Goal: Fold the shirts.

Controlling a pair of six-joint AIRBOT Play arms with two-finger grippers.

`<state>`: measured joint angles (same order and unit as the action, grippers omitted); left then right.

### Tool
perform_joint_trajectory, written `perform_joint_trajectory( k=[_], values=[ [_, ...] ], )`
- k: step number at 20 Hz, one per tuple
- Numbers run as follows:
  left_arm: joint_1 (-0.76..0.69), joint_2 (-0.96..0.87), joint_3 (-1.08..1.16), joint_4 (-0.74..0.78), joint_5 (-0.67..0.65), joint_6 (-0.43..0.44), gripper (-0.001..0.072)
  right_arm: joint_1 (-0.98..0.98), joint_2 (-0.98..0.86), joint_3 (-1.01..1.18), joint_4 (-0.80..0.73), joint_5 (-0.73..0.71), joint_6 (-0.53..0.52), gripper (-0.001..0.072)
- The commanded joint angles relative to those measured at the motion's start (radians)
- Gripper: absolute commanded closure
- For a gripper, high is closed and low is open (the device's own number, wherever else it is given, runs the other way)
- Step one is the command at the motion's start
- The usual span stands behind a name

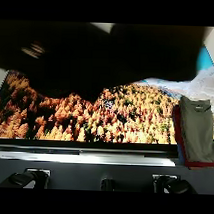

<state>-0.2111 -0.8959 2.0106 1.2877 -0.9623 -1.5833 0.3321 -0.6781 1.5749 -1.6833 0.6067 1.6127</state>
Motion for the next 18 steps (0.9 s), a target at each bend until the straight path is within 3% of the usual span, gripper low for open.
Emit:
perform_joint_trajectory(
  k=[1,4,7,11,13,15,18],
  values=[
    [-0.001,0.043,0.045,0.105,0.029,-0.041,0.0681,0.001,0.060,0.026,-0.095,0.030,0.050,0.0667],
    [-0.001,0.026,0.045,0.131,0.030,-0.041,0.0681,0.001,0.047,0.026,-0.114,0.061,0.061,0.0667],
    [0.000,-0.020,0.044,0.217,0.077,-0.040,0.0680,0.001,0.004,0.026,-0.140,0.130,0.143,0.0666],
    [0.008,-0.130,-0.013,0.378,0.061,-0.041,0.0680,0.001,-0.137,0.025,-0.169,0.412,0.184,0.0666],
    [0.043,-0.216,-0.101,0.385,0.063,-0.041,0.0679,0.001,-0.273,0.001,-0.187,0.560,0.199,0.0667],
    [0.079,-0.345,-0.171,0.384,0.074,-0.042,0.0679,0.001,-0.425,-0.057,-0.203,0.507,0.272,0.0665],
    [0.103,-0.553,-0.193,0.375,0.082,-0.042,0.0677,0.001,-0.667,-0.095,-0.210,0.215,0.461,0.0665]
  ],
)
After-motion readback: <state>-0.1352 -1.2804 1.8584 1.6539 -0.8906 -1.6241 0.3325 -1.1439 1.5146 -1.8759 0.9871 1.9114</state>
